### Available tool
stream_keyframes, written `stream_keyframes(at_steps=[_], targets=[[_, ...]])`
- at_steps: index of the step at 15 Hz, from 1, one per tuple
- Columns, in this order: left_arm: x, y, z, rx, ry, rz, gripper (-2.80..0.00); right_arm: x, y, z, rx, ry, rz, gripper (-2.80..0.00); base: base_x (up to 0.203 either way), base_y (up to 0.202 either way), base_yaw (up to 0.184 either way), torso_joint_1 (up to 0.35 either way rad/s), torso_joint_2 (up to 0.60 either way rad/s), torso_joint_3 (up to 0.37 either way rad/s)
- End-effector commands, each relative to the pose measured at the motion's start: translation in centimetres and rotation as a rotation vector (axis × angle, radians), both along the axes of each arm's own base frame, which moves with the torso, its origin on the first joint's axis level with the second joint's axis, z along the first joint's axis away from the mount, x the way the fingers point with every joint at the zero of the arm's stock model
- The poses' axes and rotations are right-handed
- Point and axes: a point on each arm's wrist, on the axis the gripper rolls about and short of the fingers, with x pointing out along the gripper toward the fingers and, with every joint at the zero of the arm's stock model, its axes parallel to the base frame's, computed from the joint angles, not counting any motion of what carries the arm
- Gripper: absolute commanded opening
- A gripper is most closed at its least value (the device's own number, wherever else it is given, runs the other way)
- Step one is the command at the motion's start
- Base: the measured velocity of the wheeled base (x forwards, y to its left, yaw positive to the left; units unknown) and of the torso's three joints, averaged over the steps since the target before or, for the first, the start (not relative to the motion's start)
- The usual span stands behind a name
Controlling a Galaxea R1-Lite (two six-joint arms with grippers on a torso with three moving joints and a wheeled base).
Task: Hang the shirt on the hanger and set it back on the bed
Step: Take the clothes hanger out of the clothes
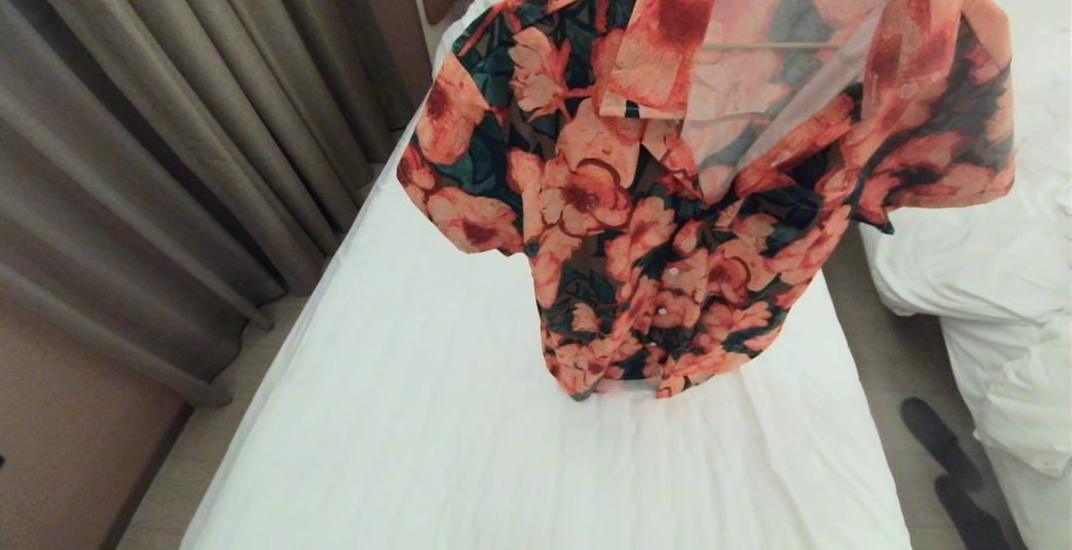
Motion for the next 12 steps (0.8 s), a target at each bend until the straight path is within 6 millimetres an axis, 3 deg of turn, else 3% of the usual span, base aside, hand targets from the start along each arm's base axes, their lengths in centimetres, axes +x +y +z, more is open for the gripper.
stream_keyframes(at_steps=[1, 12], targets=[[0.08, -0.02, -0.05, -0.001, 0.005, 0.0, -2.8, 0.07, 0.07, -0.05, -0.003, 0.0, 0.0, -2.8, 0.0, 0.0, 0.0, 0.0, 0.0, 0.0], [-0.01, 0.01, -0.12, -0.002, 0.002, 0.003, -2.8, 0.15, 0.08, -0.07, -0.005, -0.001, -0.003, -2.8, 0.0, 0.0, 0.0, 0.0, 0.0, 0.0]])
